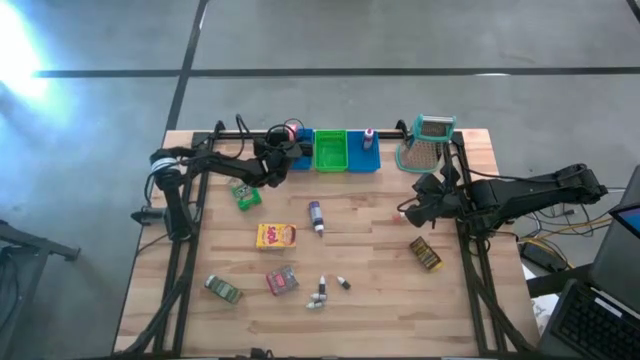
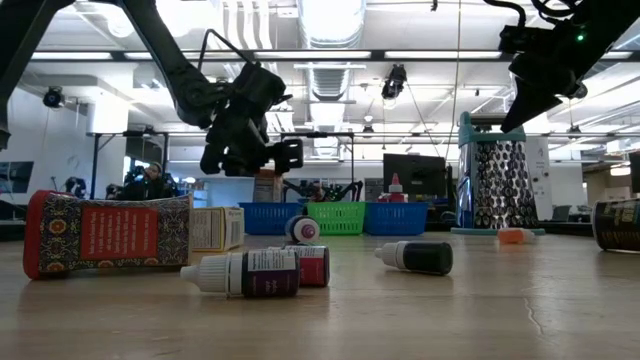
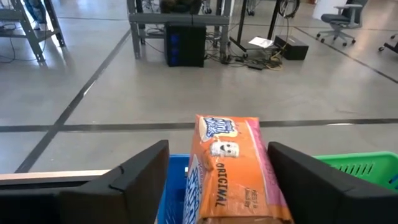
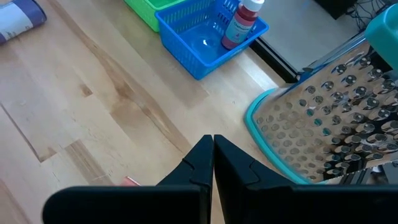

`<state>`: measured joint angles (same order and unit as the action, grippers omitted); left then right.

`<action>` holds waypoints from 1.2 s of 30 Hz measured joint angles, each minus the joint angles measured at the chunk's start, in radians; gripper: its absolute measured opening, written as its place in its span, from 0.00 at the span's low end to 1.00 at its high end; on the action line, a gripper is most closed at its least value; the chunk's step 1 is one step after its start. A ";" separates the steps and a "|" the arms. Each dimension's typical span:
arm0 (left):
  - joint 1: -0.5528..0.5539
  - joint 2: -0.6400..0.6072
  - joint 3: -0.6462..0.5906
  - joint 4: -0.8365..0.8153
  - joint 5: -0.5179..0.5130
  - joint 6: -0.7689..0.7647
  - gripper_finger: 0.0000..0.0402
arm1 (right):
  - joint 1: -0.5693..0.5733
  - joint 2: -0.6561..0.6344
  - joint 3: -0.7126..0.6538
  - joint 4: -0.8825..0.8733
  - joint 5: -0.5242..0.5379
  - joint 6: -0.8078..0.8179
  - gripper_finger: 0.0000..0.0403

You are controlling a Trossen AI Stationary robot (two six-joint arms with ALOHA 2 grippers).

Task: Pick & Place Kitchen Items
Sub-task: Put the orange cereal box into the left blue bin, then put the yellow cereal box into the left blue bin

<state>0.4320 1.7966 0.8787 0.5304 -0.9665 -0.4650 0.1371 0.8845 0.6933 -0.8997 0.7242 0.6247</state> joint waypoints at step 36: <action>-0.312 -0.464 0.000 -0.701 0.052 0.307 0.68 | 0.000 -0.001 0.000 -0.002 -0.045 -0.003 0.02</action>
<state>0.1196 1.3326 0.8783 -0.1705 -0.9141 -0.1576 0.1368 0.8837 0.6937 -0.9020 0.6792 0.6220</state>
